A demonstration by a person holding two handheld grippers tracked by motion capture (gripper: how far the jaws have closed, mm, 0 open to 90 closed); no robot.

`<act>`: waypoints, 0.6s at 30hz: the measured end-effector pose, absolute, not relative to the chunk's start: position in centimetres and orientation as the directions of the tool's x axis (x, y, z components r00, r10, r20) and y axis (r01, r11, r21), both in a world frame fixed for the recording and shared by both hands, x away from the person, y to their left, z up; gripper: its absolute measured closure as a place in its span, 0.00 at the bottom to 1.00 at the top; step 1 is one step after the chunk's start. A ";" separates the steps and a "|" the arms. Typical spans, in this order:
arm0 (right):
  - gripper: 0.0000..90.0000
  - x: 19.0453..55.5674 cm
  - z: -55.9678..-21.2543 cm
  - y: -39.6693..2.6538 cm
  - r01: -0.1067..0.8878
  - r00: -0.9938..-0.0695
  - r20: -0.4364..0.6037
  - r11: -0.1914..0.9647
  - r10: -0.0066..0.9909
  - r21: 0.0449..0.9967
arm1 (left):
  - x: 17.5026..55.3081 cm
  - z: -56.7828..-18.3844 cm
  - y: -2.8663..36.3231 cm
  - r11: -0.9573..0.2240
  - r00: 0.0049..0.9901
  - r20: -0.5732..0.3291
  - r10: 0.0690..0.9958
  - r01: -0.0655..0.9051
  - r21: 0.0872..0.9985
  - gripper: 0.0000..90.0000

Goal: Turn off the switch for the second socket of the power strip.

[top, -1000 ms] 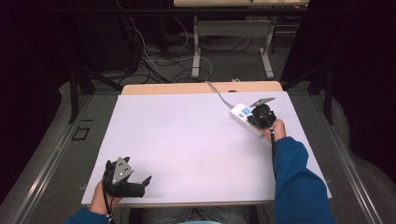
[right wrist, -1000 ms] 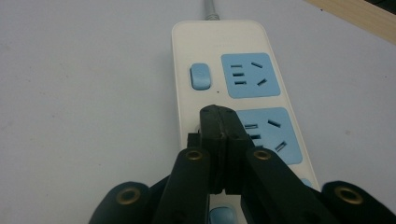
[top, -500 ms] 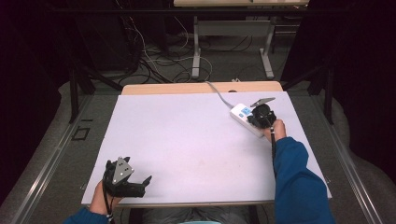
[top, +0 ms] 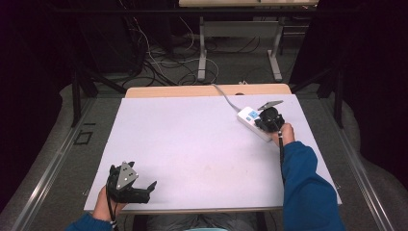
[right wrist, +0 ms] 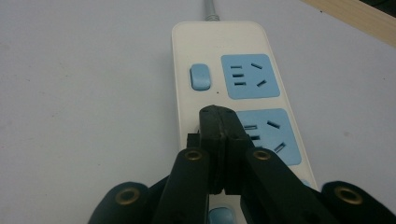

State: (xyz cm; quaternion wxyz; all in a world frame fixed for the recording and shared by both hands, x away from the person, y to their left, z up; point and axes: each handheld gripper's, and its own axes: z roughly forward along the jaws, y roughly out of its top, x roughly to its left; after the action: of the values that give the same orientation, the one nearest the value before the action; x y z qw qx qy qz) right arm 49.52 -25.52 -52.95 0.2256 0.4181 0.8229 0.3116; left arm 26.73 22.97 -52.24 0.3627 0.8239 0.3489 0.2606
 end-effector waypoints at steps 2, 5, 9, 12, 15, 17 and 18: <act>1.00 49.5 -53.0 -25.5 0.555 -0.533 -0.110 0.445 0.839 0.703 | 26.7 -52.2 22.9 -0.494 0.619 0.178 0.765 0.386 0.779 0.01; 1.00 49.5 -53.0 -25.5 0.552 -0.536 -0.109 0.446 0.837 0.704 | 26.8 -52.2 22.9 -0.504 0.623 0.188 0.760 0.381 0.775 0.01; 1.00 49.4 -52.7 -25.6 0.544 -0.536 -0.112 0.444 0.837 0.712 | 26.8 -52.2 22.9 -0.499 0.622 0.182 0.762 0.384 0.777 0.01; 1.00 49.5 -52.8 -25.8 0.549 -0.529 -0.100 0.430 0.843 0.717 | 26.8 -52.2 22.9 -0.501 0.623 0.183 0.761 0.385 0.775 0.01; 1.00 49.5 -52.8 -25.8 0.549 -0.529 -0.099 0.429 0.843 0.717 | 26.8 -52.2 22.9 -0.498 0.622 0.181 0.762 0.385 0.777 0.01; 1.00 49.5 -52.8 -25.8 0.549 -0.529 -0.098 0.429 0.843 0.717 | 26.8 -52.2 22.9 -0.500 0.623 0.182 0.761 0.385 0.776 0.01; 1.00 49.5 -52.8 -25.8 0.550 -0.529 -0.098 0.428 0.843 0.717 | 26.8 -52.2 22.9 -0.500 0.622 0.182 0.761 0.385 0.776 0.01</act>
State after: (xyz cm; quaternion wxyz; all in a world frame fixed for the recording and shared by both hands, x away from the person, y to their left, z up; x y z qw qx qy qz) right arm 49.46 -25.77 -52.78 0.2288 0.4280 0.8135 0.3204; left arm 26.77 22.92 -52.24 0.3601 0.8255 0.3472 0.2614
